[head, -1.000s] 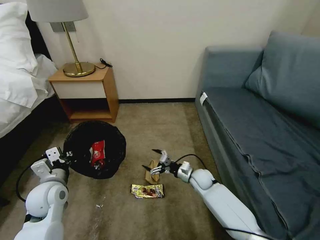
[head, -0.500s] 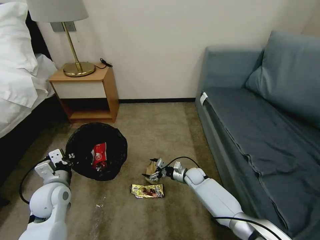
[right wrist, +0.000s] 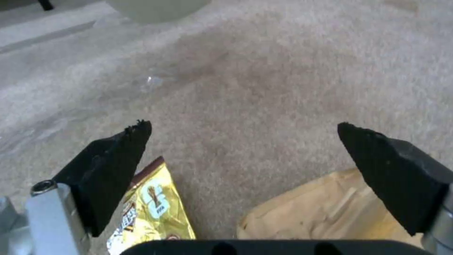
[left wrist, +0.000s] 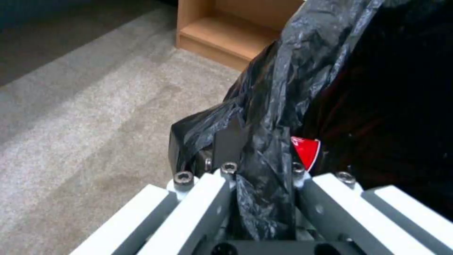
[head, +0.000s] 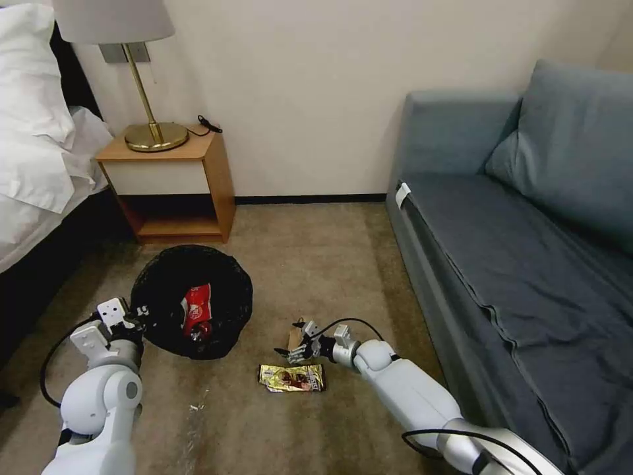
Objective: Pick up the trash bin, then pick up the garbage on the floor and place it into the trash bin.
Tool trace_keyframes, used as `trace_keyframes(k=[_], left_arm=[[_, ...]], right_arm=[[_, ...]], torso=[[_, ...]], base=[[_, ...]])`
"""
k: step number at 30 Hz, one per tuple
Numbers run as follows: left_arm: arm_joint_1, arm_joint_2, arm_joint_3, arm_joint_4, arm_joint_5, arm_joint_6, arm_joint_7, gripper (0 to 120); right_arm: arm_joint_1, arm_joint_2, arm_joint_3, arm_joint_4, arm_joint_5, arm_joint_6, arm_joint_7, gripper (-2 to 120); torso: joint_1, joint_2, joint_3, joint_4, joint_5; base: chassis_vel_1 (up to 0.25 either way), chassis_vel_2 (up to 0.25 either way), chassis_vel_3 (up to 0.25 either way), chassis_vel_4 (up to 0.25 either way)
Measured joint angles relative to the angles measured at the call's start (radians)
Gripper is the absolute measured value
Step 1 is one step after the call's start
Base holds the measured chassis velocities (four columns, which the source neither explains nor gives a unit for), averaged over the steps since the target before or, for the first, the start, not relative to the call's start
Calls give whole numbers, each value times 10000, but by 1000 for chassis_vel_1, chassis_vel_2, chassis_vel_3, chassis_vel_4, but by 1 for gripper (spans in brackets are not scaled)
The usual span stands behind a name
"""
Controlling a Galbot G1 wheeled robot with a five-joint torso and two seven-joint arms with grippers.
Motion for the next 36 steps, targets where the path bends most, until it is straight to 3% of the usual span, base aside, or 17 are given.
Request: trace_keyframes(k=[23,36], left_arm=[[139,-101,0,-187,78,6,-11,1],[246,-235,65,-351,189,7,-42,1]], right_arm=[[118,457,96,-338,-520,-1574,2363,100],[183,788,23,-597,546,-2905,3022,99]], torso=[[0,0,0,0,1],[0,0,0,1,2]], base=[[0,0,0,0],[0,0,0,0]])
